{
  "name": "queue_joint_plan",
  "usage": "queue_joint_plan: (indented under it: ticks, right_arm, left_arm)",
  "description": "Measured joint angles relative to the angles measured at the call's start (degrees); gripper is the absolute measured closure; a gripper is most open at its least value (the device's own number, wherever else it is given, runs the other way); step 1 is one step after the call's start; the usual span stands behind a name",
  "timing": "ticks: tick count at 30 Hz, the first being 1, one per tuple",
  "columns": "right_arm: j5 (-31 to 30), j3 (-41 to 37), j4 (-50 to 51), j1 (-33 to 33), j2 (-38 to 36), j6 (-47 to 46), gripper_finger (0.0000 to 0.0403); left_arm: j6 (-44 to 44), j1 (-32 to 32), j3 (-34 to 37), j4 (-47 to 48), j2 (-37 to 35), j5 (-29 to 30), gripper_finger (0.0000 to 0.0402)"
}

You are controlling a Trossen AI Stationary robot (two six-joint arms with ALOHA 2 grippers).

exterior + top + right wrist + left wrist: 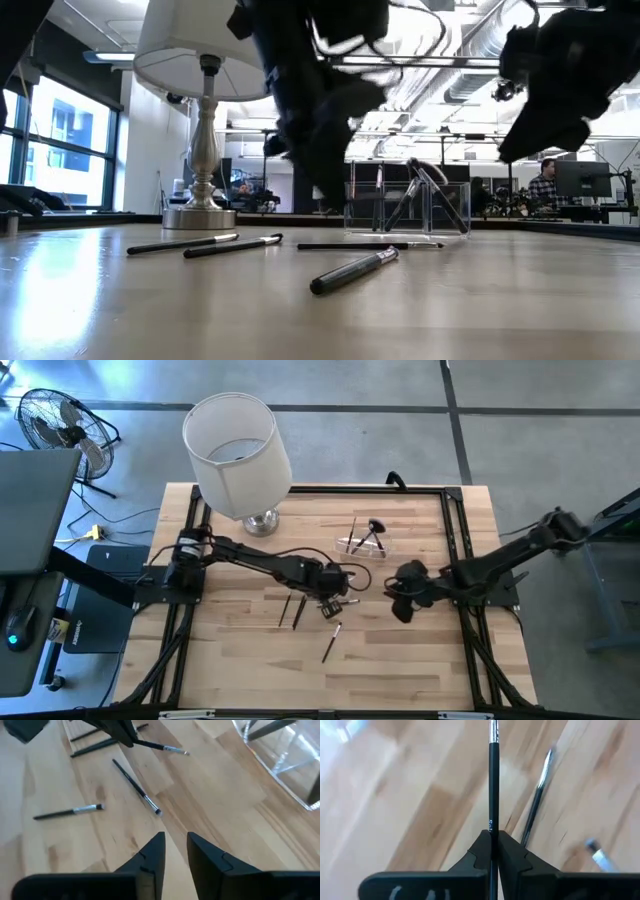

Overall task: Pick & Place Makeup Supplies
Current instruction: Put the makeup brush into the transparent organizer

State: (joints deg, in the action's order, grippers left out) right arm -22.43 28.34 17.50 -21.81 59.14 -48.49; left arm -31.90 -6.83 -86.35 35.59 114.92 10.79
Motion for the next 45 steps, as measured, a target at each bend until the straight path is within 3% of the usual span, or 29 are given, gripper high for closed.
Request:
queue_joint_plan:
  ticks: [7,14,20,25,30,35,41,45]
  right_arm:
    - [-2.72,0.0,1.34,-2.87,-5.39,-2.82,0.0359]
    - [-4.17,0.0,-0.32,-3.38,-8.18,-2.6,0.0393]
    - [-4.92,0.0,-3.42,-3.38,-11.11,0.9,0.0398]
    - [-10.84,0.0,-5.4,-3.69,-13.49,2.92,0.04]
    - [-15.56,0.09,-6.96,-7.33,-17.56,4.95,0.0398]
    - [-20.93,0.11,-1.21,-13.24,-19.37,1.34,0.0399]
    - [-23.65,0.11,-1.57,-15.9,-17.89,0.11,0.0398]
    - [-24.15,0.09,-5.71,-14.95,-15.5,2.34,0.039]
  left_arm:
    - [0.13,0.02,-0.04,-4.0,-5.75,4.18,0.0396]
    - [4.53,0.63,-0.36,-16.78,-11.43,6.25,0.0396]
    - [8.24,1.57,-0.28,-21.63,-13.4,4.47,0.0396]
    - [9.73,1.59,-0.19,-28.54,-13.31,-0.03,0.0396]
    - [9.33,1.53,-0.2,-25.38,-13.34,0.55,0.0396]
    - [9.38,0.58,-0.04,-20.71,-13.56,4.47,0.0396]
    - [6.94,-3.11,9.54,-26.09,-15.7,7.7,0.0396]
    - [3.91,-3.83,20.65,-42.03,-19.78,7.75,0.0396]
